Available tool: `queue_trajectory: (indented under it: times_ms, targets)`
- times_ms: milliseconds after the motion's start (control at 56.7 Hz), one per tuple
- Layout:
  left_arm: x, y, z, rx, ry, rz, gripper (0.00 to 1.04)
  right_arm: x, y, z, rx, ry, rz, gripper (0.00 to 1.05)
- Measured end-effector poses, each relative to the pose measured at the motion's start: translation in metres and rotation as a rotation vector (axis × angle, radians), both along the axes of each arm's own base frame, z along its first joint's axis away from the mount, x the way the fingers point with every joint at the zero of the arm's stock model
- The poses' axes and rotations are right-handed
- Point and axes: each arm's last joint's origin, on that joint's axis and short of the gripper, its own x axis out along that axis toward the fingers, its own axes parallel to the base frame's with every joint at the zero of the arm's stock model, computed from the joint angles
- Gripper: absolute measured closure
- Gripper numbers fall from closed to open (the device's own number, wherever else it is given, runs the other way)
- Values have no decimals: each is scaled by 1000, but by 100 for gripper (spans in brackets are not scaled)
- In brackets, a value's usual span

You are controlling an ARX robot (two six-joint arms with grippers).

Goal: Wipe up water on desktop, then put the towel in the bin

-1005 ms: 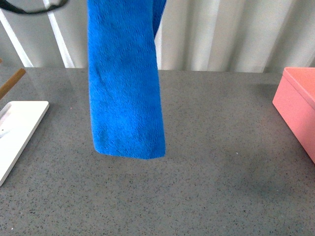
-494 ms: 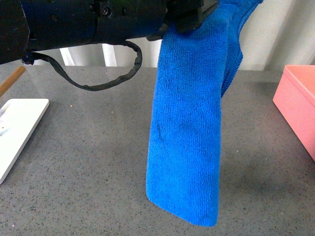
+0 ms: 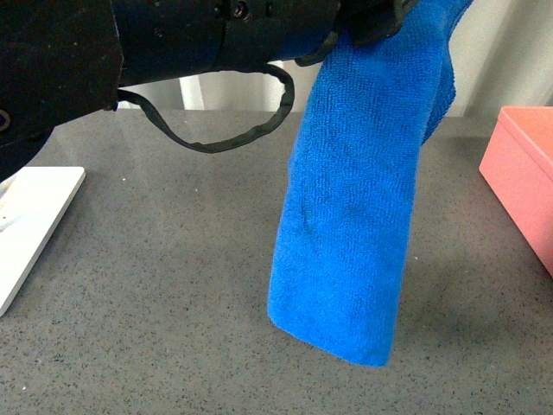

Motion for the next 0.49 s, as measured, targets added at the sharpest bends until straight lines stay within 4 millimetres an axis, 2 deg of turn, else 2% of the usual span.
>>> queue_trajectory:
  times_ms: [71,159,229,300,494]
  targets:
    - [0,-2,1,0,0,3,100,7,-2,18,-5,-44,16,7]
    - [1,-3,2,-2,1,17,100,19,-8,51,-25,-150,34,7]
    - [2,-3,4,-4,-1,27,100,35,-11,70,-69,-218,75,7]
    - [2,-4,5,-7,-5,38,100,51,-11,69,-78,-202,145,7]
    - [3,-5,7,-18,3,59,100,93,-6,33,-1,-23,294,7]
